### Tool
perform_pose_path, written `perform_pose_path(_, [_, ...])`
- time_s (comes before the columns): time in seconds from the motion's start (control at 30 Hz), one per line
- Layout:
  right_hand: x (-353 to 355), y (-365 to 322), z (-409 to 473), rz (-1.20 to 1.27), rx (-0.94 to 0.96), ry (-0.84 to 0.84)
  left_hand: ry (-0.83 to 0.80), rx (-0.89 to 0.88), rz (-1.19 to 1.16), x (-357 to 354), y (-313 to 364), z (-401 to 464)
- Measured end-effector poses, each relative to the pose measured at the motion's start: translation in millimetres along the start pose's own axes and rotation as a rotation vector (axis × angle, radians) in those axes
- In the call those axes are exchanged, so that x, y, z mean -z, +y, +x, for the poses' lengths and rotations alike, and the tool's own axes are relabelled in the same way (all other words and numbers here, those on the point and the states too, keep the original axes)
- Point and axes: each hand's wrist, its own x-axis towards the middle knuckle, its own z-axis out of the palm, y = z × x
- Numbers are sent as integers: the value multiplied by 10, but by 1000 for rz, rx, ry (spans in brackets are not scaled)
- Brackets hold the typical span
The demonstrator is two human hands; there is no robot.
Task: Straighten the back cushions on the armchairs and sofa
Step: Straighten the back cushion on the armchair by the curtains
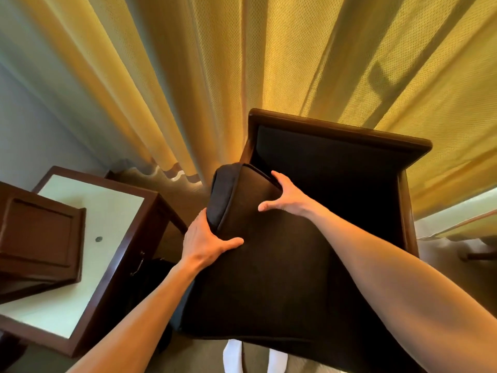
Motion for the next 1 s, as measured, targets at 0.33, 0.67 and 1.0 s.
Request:
perform_pose_path(0.33, [1133, 190, -942, 2, -204, -111, -154, -458, 137, -199, 757, -377])
perform_pose_path(0.67, [1262, 338, -2019, 103, 74, 243, -121, -710, 110, -127, 1250, -660])
perform_pose_path(1.0, [1084, 334, -2423, 14, 206, 364, -131, -865, 318, 77, 1484, -644])
